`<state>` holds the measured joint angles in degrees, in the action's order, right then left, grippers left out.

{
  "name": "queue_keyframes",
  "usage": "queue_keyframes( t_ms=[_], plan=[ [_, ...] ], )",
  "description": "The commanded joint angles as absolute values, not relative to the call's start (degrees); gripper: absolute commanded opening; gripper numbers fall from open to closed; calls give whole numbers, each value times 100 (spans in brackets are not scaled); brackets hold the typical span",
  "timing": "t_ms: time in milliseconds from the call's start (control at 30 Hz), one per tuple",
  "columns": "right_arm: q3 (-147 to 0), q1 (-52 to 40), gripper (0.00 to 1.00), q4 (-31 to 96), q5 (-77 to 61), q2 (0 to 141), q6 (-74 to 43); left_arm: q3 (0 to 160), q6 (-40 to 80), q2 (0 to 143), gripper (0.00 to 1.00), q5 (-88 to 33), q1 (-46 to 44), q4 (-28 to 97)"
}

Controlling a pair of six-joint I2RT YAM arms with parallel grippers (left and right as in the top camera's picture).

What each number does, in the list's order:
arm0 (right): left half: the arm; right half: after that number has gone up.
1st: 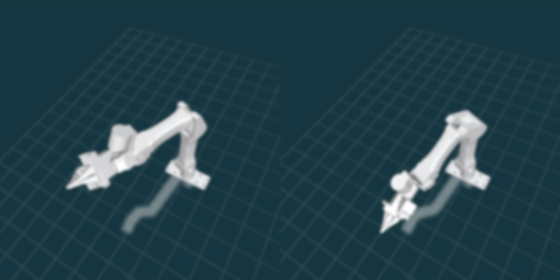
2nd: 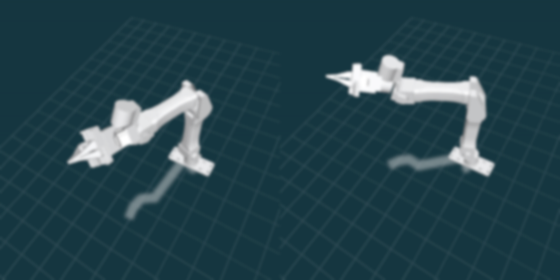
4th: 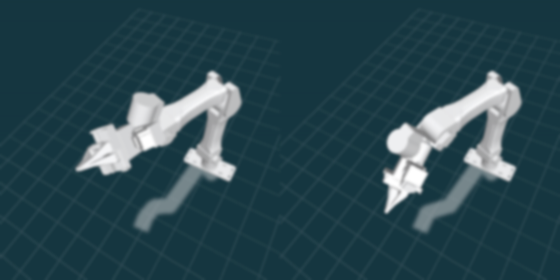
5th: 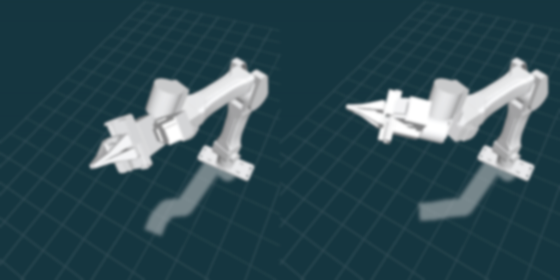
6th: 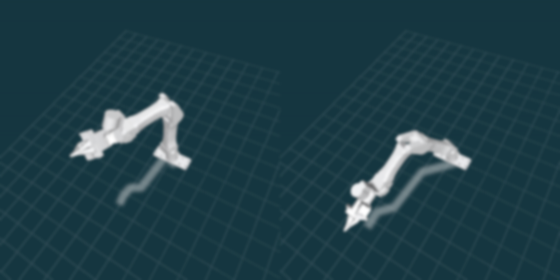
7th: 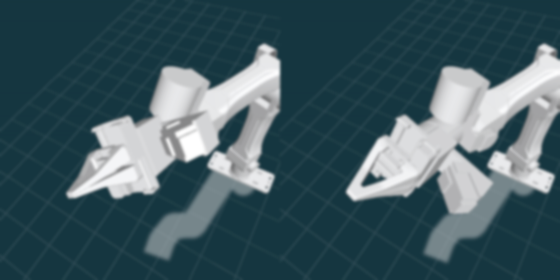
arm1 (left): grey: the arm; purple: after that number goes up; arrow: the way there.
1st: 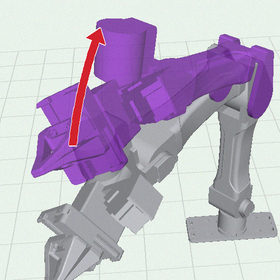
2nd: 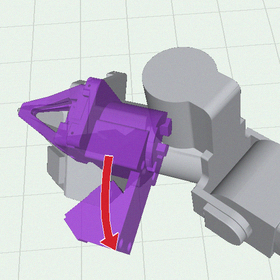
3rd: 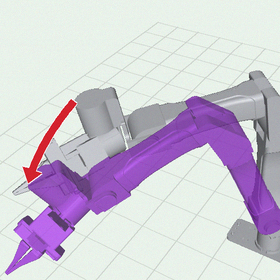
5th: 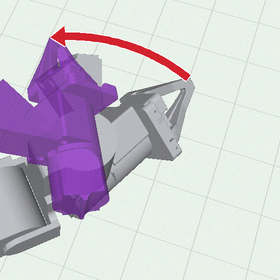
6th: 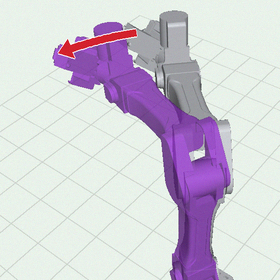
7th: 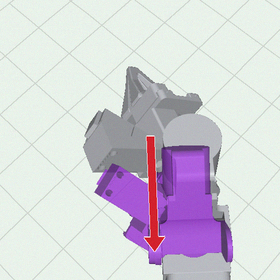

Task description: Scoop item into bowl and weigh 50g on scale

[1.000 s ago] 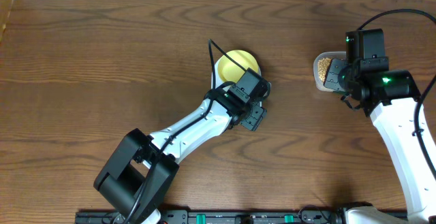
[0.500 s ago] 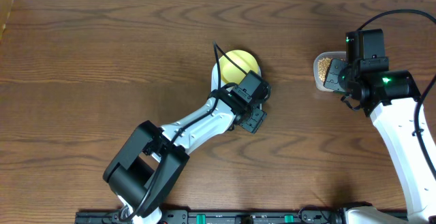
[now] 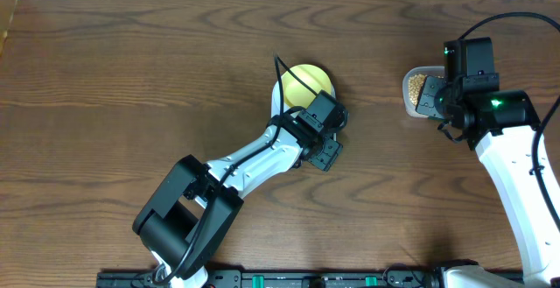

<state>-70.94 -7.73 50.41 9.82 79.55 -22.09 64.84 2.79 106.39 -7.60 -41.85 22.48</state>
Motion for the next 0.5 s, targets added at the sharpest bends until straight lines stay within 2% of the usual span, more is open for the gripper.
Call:
queue_keyframes(
  t_ms=[0, 467],
  plan=[
    [-7223, -755, 1, 5057, 974, 7935, -2163, 6396, 261, 10787, 66, -836, -4189, 2283],
    [-7223, -755, 1, 5052, 998, 7935, -2163, 6396, 259, 11122, 66, -856, -4224, 2403]
  ],
)
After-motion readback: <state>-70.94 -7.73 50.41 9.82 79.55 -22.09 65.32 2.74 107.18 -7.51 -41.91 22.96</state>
